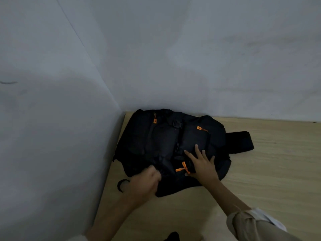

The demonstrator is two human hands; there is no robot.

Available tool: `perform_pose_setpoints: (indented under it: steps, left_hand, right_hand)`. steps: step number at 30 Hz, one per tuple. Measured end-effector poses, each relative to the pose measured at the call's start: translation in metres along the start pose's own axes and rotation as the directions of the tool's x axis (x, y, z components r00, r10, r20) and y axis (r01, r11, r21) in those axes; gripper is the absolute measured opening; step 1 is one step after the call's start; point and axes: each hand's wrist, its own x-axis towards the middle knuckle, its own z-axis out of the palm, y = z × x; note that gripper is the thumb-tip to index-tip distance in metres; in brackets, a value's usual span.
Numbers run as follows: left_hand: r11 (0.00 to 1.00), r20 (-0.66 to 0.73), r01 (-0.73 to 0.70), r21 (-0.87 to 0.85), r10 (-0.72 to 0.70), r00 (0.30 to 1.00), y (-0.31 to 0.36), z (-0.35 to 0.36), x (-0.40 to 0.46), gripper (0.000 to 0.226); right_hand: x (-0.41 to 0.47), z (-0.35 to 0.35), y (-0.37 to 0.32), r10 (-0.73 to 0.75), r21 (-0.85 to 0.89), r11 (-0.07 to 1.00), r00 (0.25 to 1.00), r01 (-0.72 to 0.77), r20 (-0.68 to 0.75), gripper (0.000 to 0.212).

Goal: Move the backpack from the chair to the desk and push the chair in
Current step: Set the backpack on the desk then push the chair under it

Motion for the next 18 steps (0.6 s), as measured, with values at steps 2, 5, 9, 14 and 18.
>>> perform_pose_setpoints:
  steps: [2,5,9,14,18]
  left_hand:
    - [0.978,0.194,-0.194,0.076,0.176,0.965,0.014,0.025,-0.018,0.014]
    - [0.963,0.297,-0.245,0.115,0.201,0.933,0.005,0.043,-0.021,0.03]
    - [0.929,0.279,-0.312,0.199,0.252,0.927,-0.013,0.043,-0.006,0.008]
    - [0.957,0.121,-0.213,0.198,0.192,0.974,-0.026,0.056,-0.005,0.02]
    - [0.954,-0.094,-0.194,0.228,0.22,0.971,-0.027,0.061,-0.01,0.024]
  right_hand:
    - [-0.001,-0.001,0.006,-0.036,-0.013,0.999,0.999,0.036,-0.012,0.093]
    - [-0.007,0.002,0.015,-0.067,0.031,0.997,0.997,0.068,-0.028,0.091]
    - [-0.027,0.005,0.024,-0.157,-0.061,0.987,0.98,0.15,-0.126,0.091]
    - [-0.049,0.009,0.034,-0.12,-0.165,0.983,0.951,0.075,-0.284,0.098]
    - [-0.049,0.006,0.04,0.14,-0.046,0.987,0.967,-0.153,-0.212,0.11]
